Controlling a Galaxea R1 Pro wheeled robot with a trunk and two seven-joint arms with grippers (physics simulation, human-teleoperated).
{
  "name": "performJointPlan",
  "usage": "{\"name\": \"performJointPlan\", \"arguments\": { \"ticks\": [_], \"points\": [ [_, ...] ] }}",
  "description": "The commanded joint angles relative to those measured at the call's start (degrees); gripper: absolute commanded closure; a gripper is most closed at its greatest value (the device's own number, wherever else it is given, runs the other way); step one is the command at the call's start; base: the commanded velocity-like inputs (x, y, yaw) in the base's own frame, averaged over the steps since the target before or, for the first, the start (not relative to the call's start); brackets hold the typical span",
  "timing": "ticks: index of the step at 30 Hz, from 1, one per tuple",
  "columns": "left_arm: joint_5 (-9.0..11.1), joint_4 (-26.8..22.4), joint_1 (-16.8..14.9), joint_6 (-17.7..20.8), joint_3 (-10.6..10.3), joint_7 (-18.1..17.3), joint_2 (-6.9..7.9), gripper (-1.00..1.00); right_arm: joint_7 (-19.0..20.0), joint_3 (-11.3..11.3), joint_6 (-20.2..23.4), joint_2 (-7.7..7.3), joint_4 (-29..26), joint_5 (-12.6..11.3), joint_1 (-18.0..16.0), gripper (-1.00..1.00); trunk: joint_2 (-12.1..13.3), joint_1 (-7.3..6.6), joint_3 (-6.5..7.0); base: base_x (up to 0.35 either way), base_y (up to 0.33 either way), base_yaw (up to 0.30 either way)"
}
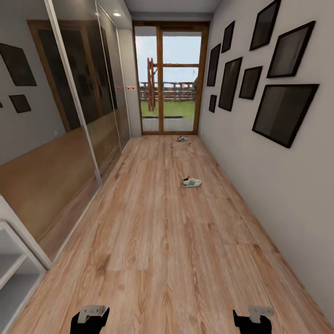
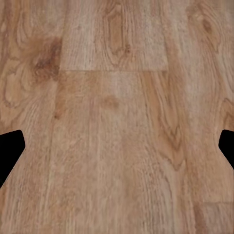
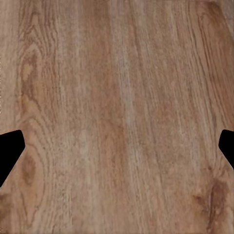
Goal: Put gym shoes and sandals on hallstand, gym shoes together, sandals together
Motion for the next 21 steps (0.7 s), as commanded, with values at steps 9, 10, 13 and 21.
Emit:
{"name": "performJointPlan", "arguments": {
  "ticks": [9,10,13,21],
  "points": [
    [0.19,0.06,-0.04,-0.07,0.40,-0.58,-0.02,-1.00,-0.09,0.36,-0.19,-0.01,0.04,-0.49,-0.02,-1.00,-0.02,0.03,-0.05,0.339,0.099,0.000],
    [0.19,0.04,-0.04,-0.07,0.38,-0.58,-0.02,-1.00,-0.09,0.36,-0.19,-0.01,0.04,-0.49,-0.03,-1.00,-0.02,0.03,-0.05,0.339,0.102,0.000],
    [0.19,0.04,-0.04,-0.07,0.37,-0.58,-0.02,-1.00,-0.09,0.36,-0.19,-0.01,0.04,-0.49,-0.03,-1.00,-0.02,0.03,-0.05,0.339,0.102,0.000],
    [0.19,0.05,-0.04,-0.07,0.38,-0.58,-0.02,-1.00,-0.09,0.36,-0.19,-0.01,0.04,-0.49,-0.02,-1.00,-0.02,0.03,-0.05,0.339,0.102,0.000]
  ]
}}
